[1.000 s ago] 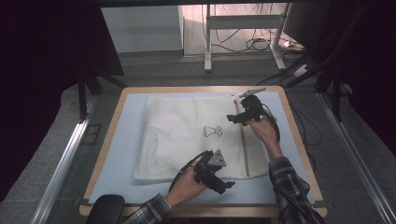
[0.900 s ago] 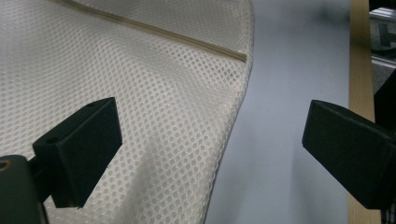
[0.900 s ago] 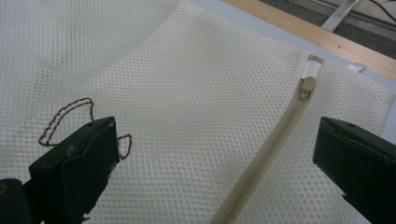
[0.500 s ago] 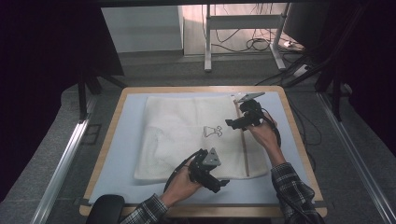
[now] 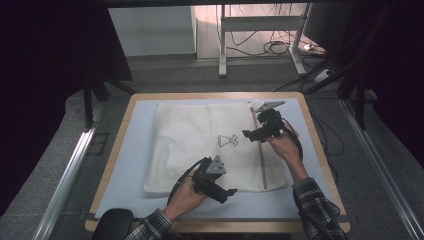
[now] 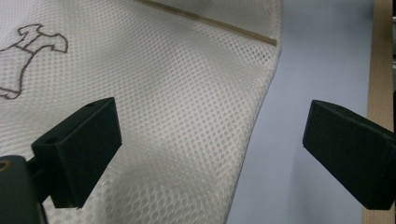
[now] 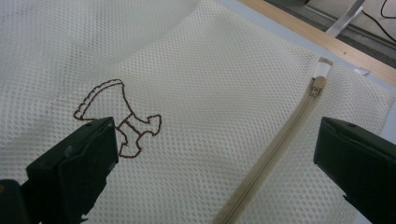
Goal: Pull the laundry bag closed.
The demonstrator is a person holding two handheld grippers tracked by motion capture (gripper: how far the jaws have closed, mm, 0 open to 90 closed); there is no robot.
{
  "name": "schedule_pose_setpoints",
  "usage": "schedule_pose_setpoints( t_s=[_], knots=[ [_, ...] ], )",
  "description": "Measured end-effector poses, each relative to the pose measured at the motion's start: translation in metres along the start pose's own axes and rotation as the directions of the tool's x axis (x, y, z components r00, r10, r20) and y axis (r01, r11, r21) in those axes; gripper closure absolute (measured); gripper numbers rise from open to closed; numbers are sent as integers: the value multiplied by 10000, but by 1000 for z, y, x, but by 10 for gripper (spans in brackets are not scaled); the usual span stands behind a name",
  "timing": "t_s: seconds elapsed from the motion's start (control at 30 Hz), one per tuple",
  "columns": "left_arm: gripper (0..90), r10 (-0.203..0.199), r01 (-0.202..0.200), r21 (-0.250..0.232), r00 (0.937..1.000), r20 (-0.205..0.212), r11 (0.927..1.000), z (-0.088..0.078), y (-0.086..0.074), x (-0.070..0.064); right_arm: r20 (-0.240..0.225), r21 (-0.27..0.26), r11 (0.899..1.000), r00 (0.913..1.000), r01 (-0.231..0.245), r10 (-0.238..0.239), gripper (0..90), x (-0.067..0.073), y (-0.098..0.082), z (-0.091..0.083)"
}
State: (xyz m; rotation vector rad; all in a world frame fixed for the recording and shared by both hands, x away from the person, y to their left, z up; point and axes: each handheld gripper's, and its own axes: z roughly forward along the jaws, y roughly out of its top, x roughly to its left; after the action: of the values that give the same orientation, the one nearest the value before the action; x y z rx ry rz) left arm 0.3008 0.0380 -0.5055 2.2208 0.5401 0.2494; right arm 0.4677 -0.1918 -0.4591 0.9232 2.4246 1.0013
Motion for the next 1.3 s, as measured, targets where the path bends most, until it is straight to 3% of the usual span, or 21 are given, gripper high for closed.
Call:
schedule_pose_setpoints(
  t_s=[0.77, 1.3],
  knots=[
    [42, -221, 216, -80, 9972, -720, 9997, -28, -19, 11, 136, -107, 9978, 9978, 651, -650, 0, 19, -8, -20],
    [41, -414, 393, -218, 9935, -1061, 9990, -43, -31, 16, 30, -333, 9946, 9951, 988, -987, 0, 41, -17, -32]
  ],
)
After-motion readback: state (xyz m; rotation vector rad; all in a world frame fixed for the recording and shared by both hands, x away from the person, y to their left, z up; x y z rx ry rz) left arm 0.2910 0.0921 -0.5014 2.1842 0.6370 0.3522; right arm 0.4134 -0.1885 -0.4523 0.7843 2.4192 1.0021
